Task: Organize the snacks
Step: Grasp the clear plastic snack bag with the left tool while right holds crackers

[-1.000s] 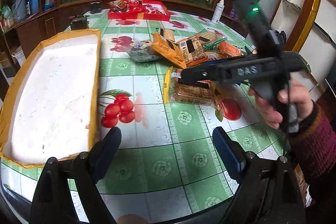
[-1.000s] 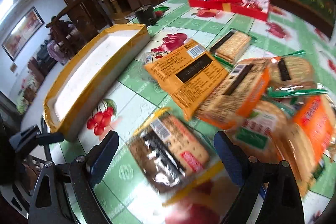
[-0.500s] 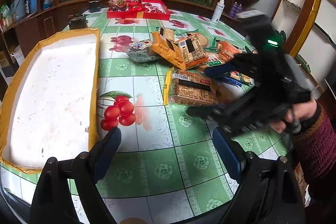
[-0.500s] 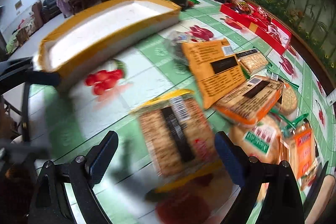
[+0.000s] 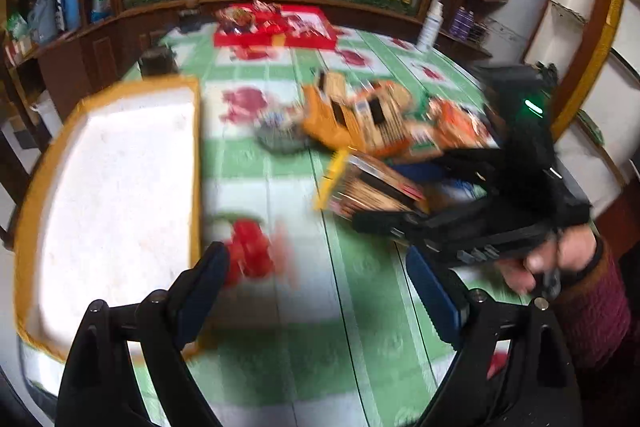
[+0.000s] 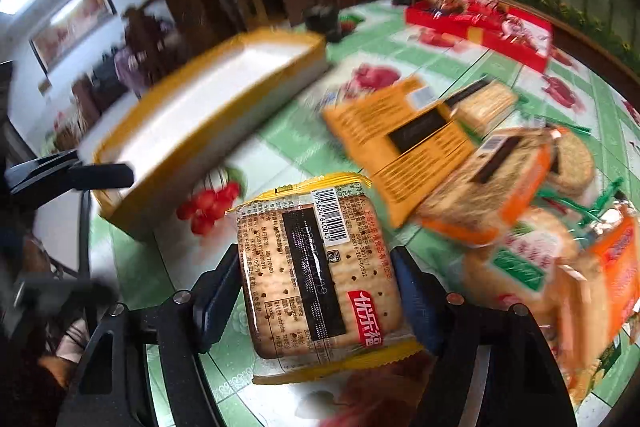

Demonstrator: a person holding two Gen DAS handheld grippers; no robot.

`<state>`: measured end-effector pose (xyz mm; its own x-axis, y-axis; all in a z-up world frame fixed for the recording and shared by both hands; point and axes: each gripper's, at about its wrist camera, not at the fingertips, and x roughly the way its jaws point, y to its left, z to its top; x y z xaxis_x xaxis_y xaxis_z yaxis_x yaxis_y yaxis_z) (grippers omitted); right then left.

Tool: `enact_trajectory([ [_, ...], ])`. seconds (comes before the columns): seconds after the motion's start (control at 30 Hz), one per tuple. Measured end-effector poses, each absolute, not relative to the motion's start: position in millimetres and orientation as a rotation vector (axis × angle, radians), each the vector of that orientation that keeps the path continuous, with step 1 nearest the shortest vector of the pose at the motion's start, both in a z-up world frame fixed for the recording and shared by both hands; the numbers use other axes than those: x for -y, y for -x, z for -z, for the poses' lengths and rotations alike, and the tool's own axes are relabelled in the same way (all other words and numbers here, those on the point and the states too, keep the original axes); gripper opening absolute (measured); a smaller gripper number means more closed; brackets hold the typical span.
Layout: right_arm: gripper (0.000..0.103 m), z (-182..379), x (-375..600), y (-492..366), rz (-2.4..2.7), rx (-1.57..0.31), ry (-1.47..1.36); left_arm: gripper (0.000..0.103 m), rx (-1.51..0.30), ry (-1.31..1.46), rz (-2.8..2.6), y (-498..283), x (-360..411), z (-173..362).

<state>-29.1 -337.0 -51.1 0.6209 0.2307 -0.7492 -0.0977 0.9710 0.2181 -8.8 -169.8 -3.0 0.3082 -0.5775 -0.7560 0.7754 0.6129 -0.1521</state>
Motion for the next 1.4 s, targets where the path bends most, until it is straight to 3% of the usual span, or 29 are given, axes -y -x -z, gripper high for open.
enact_trajectory([
  [0.17, 0.078, 33.5, 389.9, 43.7, -0.157, -0.75, -0.415, 0.089, -0.871, -0.236, 0.859, -31.5, 197.4, -20.5],
  [0.3, 0.078, 21.2, 425.7, 54.3, -0.147, -0.626, -0.59, 0.089, -0.842, -0.454, 0.859, -53.1, 238.0, -12.2],
  [0.57, 0.078, 9.7, 440.6, 62.4, -0.116, -0.551, -0.649, 0.089, -0.836, -0.822, 0.907, -88.3, 287.7, 31.2],
  [0.77, 0.078, 11.3, 444.0, 67.4, -0.13, -0.554, -0.662, 0.089, -0.899, -0.894, 0.941, -97.3, 317.6, 47.7],
  [0.83, 0.078, 14.0, 445.5, 69.9, -0.121, -0.555, -0.667, 0.061, -0.957, -0.874, 0.914, -100.6, 325.9, 60.4],
  [1.0, 0.078, 14.3, 447.6, 69.5, -0.115, -0.555, -0.668, 0.054, -0.947, -0.78, 0.844, -83.7, 320.7, 54.7],
  [1.4, 0.078, 9.7, 423.3, 68.5, -0.068, -0.576, -0.56, 0.05, -0.885, -0.374, 0.818, 0.1, 233.0, 41.0],
])
